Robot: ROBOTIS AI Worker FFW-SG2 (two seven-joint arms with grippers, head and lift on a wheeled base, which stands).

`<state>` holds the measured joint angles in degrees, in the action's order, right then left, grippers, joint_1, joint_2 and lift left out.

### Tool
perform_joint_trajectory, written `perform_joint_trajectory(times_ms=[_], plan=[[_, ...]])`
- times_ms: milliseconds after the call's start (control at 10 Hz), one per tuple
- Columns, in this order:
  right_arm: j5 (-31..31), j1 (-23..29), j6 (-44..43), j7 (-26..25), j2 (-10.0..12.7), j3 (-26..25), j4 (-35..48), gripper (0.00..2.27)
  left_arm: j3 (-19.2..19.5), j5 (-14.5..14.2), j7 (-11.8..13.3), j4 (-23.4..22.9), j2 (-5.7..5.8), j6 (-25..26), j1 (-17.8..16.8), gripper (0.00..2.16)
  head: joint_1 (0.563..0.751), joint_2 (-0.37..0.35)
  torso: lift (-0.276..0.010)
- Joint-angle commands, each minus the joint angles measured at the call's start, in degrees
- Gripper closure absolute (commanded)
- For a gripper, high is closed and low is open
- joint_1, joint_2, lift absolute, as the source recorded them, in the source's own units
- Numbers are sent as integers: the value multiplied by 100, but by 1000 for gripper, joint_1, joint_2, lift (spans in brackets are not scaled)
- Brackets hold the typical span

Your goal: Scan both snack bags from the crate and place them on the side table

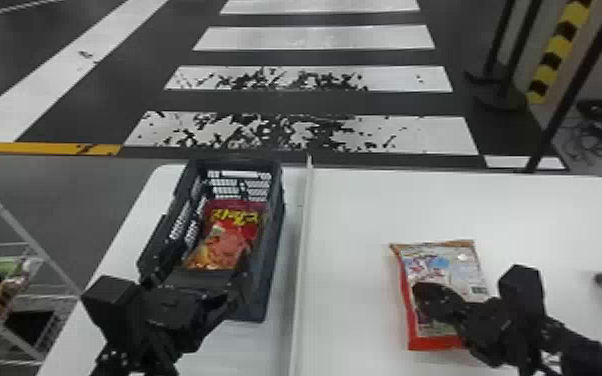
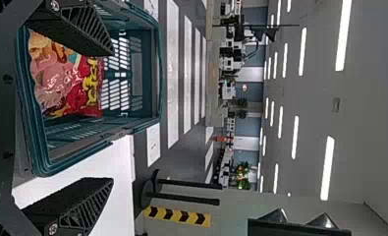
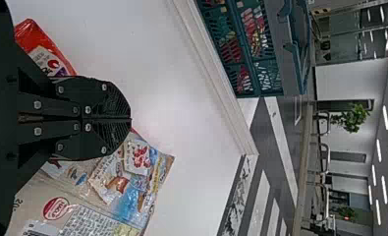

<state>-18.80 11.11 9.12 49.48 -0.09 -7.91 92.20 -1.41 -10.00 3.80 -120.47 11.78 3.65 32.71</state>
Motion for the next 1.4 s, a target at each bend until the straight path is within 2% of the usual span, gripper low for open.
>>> perform_joint_trajectory(times_ms=[0,500,800,1100,1300], plan=[[-27,-127,-72,-8,14,-141,-185,2162,0,-2,-2,6,0,0,-1,87,695,72,-98],[61,-390,-160,9,14,-668,-510,2162,18,-2,7,6,0,0,25,87,695,15,-98],[193,-382,-160,45,14,-492,-413,2162,0,7,-2,-12,-9,0,16,87,695,1,-98],[386,-645,-177,36,14,-457,-431,2162,18,16,-2,-21,-9,0,34,87,695,24,-98],[228,-944,-212,-61,14,-536,-756,2162,-18,7,-2,-3,-9,0,8,87,695,21,-98]])
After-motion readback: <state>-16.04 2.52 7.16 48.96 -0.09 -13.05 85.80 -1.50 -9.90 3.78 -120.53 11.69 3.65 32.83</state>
